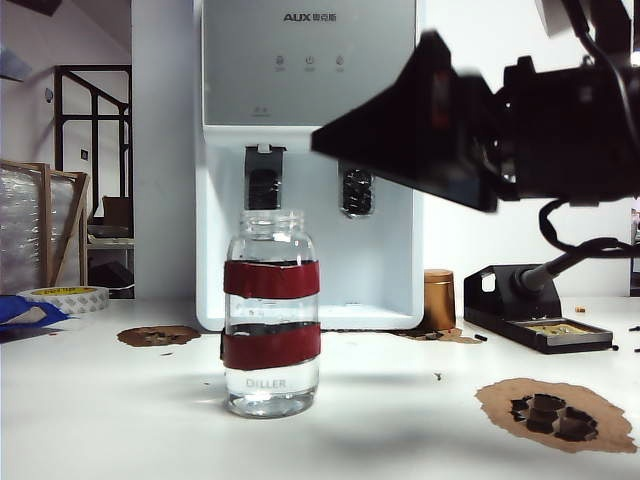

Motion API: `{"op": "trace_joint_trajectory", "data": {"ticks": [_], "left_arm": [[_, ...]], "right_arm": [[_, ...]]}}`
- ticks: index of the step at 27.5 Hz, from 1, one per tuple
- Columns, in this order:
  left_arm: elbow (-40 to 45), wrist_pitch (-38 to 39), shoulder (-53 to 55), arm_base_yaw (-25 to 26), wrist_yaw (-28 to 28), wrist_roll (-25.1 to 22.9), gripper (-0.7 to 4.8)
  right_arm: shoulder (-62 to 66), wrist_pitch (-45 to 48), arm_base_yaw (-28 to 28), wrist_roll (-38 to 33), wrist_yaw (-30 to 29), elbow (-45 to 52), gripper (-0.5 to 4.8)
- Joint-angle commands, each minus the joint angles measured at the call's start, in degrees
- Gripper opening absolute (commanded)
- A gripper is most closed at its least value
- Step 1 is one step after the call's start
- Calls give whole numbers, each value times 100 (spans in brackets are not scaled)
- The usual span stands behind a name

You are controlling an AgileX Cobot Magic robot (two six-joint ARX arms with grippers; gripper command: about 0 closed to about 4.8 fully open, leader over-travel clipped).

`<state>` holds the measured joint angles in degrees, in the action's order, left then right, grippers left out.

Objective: Pick up the water bottle with two loops of red belts, then reach the front water dispenser and gently press the gray-black baffle horizontally to get a little water.

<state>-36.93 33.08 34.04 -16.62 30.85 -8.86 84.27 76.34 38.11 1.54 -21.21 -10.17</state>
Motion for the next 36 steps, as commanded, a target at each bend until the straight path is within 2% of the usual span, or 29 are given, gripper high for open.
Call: {"op": "trace_joint_trajectory", "data": {"ticks": [1,9,13,36], "left_arm": [[-7,-76,4,-4,20,-17,479],[-7,-79,4,-4,17,-17,479],[-7,-79,4,-4,17,-17,479],[-9,-101,96,-4,26,-26,479]], "right_arm": [[20,-166,2,549,-278,-17,479],[304,-269,2,529,-278,-22,479],[918,282,2,387,-345,-125,479],[2505,262,-4,127,-214,-1003,479]]}}
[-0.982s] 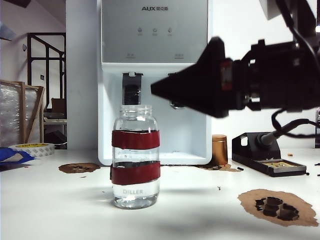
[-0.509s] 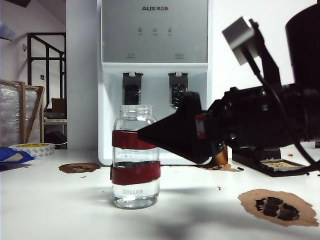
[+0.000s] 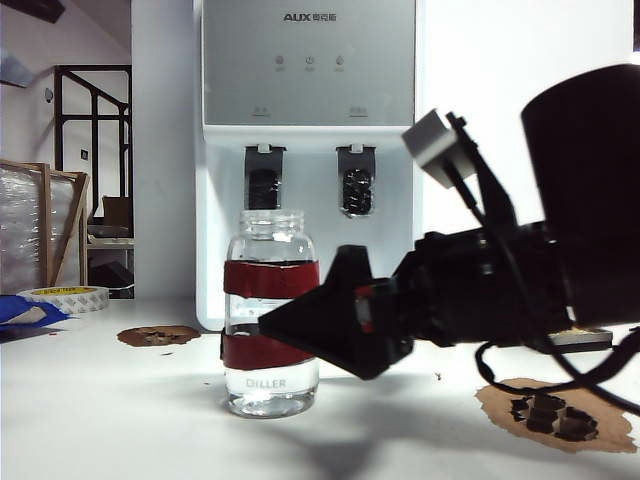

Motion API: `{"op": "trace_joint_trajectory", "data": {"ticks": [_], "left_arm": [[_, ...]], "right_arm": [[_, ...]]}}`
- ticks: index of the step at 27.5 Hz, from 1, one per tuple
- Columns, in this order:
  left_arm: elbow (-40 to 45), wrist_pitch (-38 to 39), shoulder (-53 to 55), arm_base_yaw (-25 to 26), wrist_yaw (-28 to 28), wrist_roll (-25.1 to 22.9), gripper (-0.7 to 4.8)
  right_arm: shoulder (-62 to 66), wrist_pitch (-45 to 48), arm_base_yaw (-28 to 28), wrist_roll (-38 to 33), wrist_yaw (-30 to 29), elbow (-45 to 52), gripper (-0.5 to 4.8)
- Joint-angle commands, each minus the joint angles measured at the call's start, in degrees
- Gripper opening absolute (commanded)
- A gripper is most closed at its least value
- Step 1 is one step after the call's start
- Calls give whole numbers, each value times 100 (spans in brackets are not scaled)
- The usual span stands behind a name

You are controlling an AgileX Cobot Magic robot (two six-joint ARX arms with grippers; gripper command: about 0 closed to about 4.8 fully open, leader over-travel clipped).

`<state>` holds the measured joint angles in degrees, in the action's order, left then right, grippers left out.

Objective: Pick up the water bottle with two loops of red belts, then reach the front water dispenser and gently press the gray-black baffle horizontally to get a little water.

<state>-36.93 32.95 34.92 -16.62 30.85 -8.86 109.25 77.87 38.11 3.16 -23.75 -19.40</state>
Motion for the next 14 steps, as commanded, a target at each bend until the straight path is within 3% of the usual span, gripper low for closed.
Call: {"op": "trace_joint_trajectory", "data": {"ticks": [1,14], "left_arm": [[-9,-85,9,-4,44,-26,479],[-9,-92,9,-4,39,-136,479]], "right_arm": [[11,111,-4,-35,44,-120,479],[216,-101,4,-380,-111,-743,479]]}}
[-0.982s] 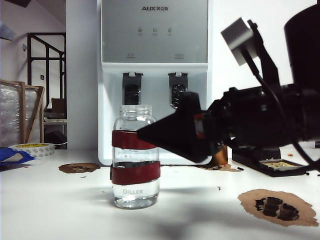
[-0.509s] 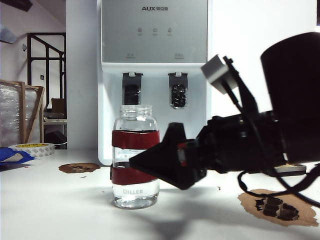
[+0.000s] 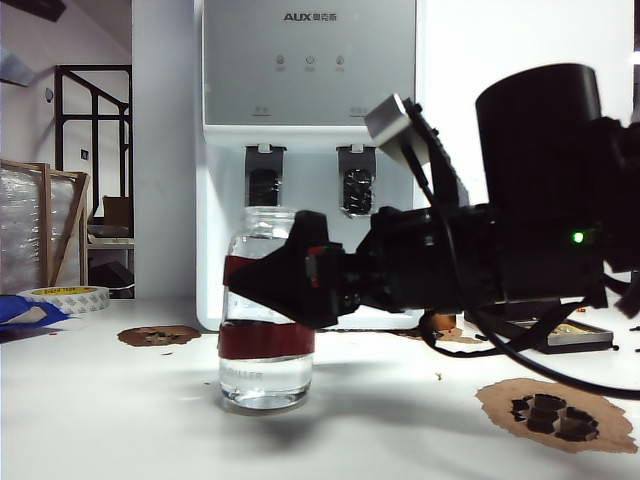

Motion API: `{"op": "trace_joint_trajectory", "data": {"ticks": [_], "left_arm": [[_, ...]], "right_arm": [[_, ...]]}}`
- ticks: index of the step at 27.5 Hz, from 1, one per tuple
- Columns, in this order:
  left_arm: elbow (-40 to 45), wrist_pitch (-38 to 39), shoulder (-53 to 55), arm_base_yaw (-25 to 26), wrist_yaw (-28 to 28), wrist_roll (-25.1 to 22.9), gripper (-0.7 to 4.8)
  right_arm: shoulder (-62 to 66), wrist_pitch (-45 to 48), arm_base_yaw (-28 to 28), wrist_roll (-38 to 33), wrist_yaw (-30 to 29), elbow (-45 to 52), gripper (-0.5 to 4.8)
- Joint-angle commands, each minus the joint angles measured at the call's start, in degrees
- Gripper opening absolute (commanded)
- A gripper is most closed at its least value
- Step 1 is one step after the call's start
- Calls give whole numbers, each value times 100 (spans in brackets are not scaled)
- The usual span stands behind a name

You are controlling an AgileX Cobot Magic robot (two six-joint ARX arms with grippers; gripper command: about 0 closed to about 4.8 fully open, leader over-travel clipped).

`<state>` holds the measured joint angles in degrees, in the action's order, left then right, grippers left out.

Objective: Pick up the water bottle with two loops of red belts, then reach the front water dispenser and gently press the gray-black baffle horizontally to get a little water.

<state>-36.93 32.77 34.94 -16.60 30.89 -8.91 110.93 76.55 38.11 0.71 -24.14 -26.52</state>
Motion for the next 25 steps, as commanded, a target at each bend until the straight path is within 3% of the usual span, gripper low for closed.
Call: {"op": "trace_joint_trajectory", "data": {"ticks": [1,10,14,25], "left_arm": [[-9,-74,7,-7,33,-138,479],[-9,-111,7,-7,28,-140,479],[-9,-118,7,-7,28,-140,479],[-9,-114,7,-7,28,-140,479]], "right_arm": [[59,28,4,-136,-107,-28,479],[68,39,9,-68,-612,-24,479],[66,94,9,-42,-907,-24,375],[66,74,9,-44,-949,-26,366]]}}
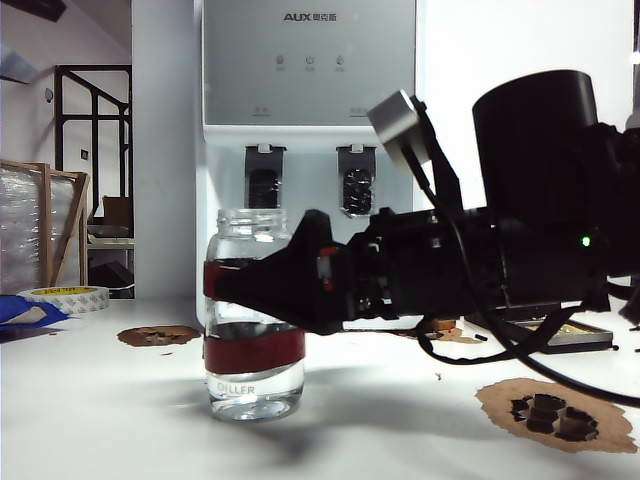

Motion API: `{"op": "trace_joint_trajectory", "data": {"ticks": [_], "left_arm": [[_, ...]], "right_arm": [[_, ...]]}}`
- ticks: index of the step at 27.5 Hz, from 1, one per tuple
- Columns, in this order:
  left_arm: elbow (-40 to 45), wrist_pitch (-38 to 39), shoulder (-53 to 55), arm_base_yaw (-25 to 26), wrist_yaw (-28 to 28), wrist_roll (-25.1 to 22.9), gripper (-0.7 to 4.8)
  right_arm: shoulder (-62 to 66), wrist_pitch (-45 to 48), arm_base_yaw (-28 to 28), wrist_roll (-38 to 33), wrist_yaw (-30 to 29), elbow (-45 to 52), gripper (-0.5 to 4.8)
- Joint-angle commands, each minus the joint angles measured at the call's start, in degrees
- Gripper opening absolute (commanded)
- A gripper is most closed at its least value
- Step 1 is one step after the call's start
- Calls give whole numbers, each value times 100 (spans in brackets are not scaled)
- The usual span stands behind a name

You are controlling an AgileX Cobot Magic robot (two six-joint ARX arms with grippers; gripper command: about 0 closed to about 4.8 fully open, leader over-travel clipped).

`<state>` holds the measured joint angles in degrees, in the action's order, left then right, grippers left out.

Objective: Pick up the water bottle with two loops of red belts, then reach the front water dispenser and gently press the gray-black baffle horizontally to get a little water.

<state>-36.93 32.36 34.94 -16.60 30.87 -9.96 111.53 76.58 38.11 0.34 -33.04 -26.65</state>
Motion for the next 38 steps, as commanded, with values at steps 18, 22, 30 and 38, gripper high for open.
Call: {"op": "trace_joint_trajectory", "data": {"ticks": [18,22,30,38], "left_arm": [[-9,-72,9,-7,22,-35,479],[-9,-72,9,-7,22,-35,479],[-17,-72,9,-7,39,-35,479],[-20,-66,9,-7,170,-33,479]], "right_arm": [[-90,225,9,179,-295,-13,84],[-243,227,9,186,-90,-15,79],[-603,173,0,142,625,-26,26],[-605,216,0,-26,1300,-55,24]]}}
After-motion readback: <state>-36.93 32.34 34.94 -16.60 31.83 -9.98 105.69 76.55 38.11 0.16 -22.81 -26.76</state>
